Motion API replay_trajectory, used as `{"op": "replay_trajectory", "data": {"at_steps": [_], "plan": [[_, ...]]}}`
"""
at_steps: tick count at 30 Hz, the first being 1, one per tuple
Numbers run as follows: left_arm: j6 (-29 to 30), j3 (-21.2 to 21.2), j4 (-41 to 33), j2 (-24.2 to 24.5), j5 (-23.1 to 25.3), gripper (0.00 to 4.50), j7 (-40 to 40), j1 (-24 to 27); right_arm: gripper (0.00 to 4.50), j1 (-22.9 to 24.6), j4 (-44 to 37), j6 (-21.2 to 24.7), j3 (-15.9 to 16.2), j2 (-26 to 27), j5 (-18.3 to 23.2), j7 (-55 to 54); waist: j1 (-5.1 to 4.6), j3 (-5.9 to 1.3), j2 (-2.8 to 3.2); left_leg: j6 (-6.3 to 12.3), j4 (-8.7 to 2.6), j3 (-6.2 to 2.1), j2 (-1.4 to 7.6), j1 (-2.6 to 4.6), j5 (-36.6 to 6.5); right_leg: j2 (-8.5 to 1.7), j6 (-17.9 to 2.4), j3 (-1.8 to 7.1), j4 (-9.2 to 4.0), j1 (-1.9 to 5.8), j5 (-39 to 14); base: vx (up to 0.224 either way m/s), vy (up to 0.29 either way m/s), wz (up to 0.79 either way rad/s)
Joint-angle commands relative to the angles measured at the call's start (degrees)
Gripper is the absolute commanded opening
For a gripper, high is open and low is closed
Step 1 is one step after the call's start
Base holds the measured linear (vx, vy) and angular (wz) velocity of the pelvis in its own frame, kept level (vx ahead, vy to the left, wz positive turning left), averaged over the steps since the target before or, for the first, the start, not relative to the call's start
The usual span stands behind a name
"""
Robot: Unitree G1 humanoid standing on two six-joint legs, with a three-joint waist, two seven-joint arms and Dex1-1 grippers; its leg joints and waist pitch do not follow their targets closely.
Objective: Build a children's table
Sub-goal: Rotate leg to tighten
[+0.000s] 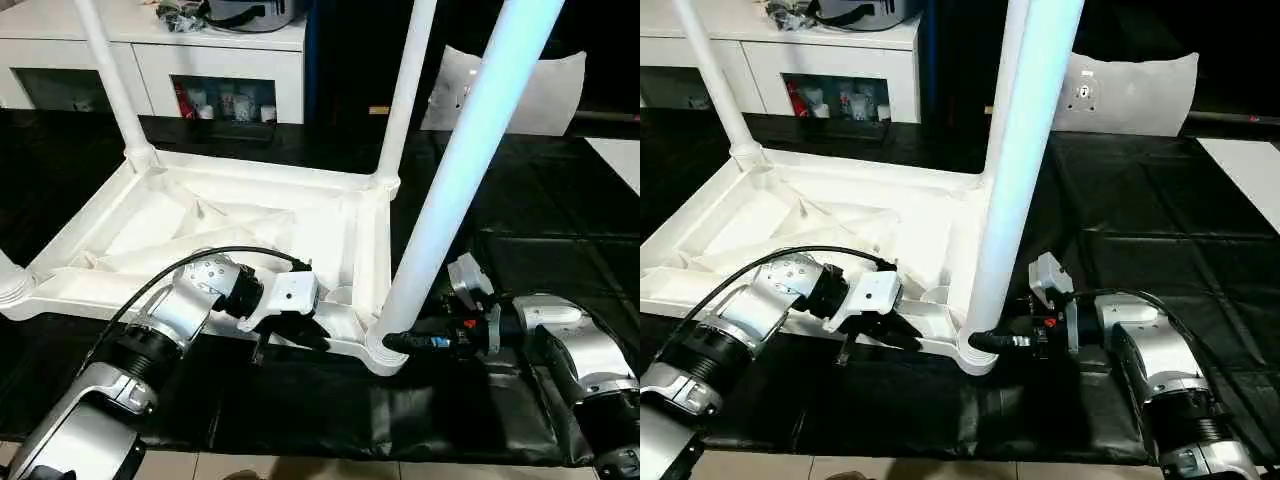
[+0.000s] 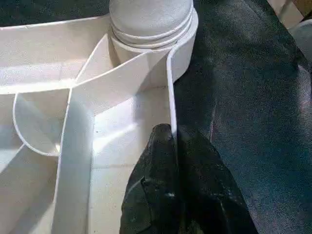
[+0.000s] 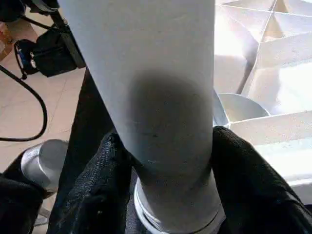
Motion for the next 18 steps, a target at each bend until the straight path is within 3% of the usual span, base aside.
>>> {"op": "replay_trajectory", "data": {"at_steps": [1,5,7,13,14,16,18], "plan": [[-1.25,-2.19,-1.89,-0.48,0.36,0.0,-2.84,-0.61,2.07,-0.79,0.37,-0.03,0.6,-0.31,0.12,1.12,-0.1,-4.07,-0.32,3.62,-3.69,-0.81,3.48,0.9,-10.51,-5.11,-11.76,2.66,-3.76,2.79,-16.69,0.0,0.0,0.0],[-0.04,-1.44,-1.71,-0.98,-0.01,0.0,-1.51,-0.64,2.02,0.26,-1.77,2.24,-0.22,0.17,2.4,0.58,-0.11,-4.06,-0.37,3.74,-3.68,-0.8,3.48,0.88,-10.33,-5.05,-11.89,2.63,-3.69,2.79,-16.29,0.0,0.0,0.0],[2.02,-0.49,-1.59,-1.7,-0.04,0.0,0.9,-0.87,2.02,0.68,-3.72,5.72,-1.82,1.35,4.45,-2.14,-0.04,-4.04,-0.37,3.87,-3.7,-0.77,3.49,0.91,-9.95,-5.0,-11.96,2.67,-3.68,2.83,-15.91,0.0,0.0,0.0],[10.4,2.59,-1.13,-4.95,0.44,0.0,10.32,-2.19,2.02,1.57,-7.44,7.93,-2.92,6.0,1.2,-15.91,-0.6,-3.65,-0.56,1.82,-3.95,-1.09,3.11,1.11,-13.23,-5.25,-9.04,2.54,-4.71,2.52,-25.11,0.0,0.0,0.0],[13.84,3.38,-1.08,-6.79,1.18,0.0,14.68,-2.71,2.01,0.68,-7.22,9.19,-4.52,9.5,-0.3,-24.13,-1.14,-3.51,-0.56,1.1,-4.03,-1.17,3.07,1.09,-13.66,-5.21,-8.2,2.58,-4.86,2.29,-26.83,0.0,0.0,0.0],[16.86,4.31,-0.8,-8.85,1.58,0.0,18.95,-3.22,2.01,0.1,-6.9,9.69,-4.76,12.23,-3.16,-31.08,-1.87,-3.57,-0.61,0.19,-4.09,-1.46,2.82,0.96,-14.25,-5.19,-7.28,2.23,-5.03,2.29,-28.72,0.0,0.0,0.0],[19.58,5.29,-0.53,-10.69,1.48,0.0,22.3,-3.66,1.99,-0.19,-7.15,11.13,-4.54,14.17,-5.1,-36.14,-2.59,-3.62,-0.64,0.51,-4.03,-1.55,2.66,0.68,-14.16,-5.18,-6.74,2.21,-5.21,2.54,-28.76,0.0,0.0,0.0]]}}
